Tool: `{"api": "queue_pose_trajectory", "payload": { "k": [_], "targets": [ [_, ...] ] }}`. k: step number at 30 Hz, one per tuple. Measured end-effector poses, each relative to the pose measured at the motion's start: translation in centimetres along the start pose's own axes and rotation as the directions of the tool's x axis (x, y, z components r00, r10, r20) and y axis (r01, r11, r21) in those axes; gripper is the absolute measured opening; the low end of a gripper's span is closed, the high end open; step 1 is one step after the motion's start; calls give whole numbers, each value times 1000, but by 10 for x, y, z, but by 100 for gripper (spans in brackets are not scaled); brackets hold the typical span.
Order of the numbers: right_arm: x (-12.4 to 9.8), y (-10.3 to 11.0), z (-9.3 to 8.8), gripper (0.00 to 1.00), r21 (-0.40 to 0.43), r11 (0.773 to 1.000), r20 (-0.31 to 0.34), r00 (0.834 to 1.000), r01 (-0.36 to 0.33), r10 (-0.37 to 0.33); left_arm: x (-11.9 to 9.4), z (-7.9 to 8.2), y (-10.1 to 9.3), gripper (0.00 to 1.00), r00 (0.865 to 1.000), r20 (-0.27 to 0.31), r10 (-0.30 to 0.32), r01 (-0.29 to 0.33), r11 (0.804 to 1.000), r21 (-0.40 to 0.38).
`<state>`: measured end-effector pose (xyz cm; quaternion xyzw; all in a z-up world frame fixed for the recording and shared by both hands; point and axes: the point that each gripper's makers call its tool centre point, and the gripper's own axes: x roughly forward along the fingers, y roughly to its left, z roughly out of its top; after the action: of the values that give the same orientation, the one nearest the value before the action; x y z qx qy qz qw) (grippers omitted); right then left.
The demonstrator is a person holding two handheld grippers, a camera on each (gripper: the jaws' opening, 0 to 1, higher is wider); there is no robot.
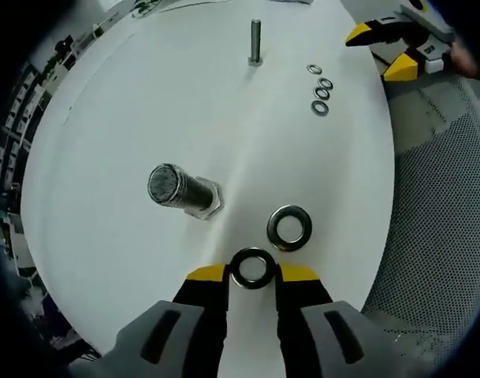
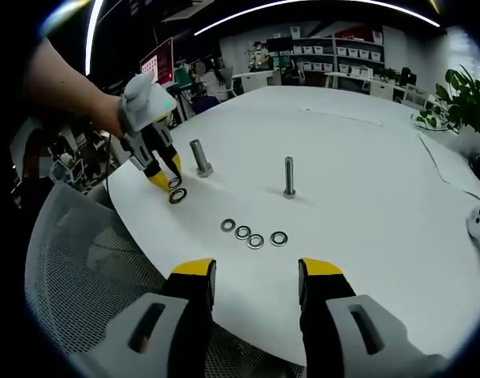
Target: Place the washer onto the threaded stud by aligning its center hole with the stud, sliding it down to the base, and recovering from edge contact or off-axis alignment until the washer reaches the visible bottom stop.
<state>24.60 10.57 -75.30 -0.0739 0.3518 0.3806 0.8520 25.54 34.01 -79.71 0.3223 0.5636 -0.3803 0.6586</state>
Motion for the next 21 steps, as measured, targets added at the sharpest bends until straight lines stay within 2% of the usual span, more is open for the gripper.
{"api": "queue_pose_trajectory", "payload": {
  "k": [4,11,21],
  "targets": [
    [0,0,0,44,3,1000,1,1000,1,-1,0,0,-1,19,1000,-11,6,-6,1000,7],
    [-1,-1,1,44,4,1000,4,1000,3,-3,-1,0,0,18,1000,23,9,-8,1000,-27],
    [0,0,0,44,3,1000,1,1000,1,-1,-2,0,0,18,999,39,19,-18,1000,-17]
  ]
}}
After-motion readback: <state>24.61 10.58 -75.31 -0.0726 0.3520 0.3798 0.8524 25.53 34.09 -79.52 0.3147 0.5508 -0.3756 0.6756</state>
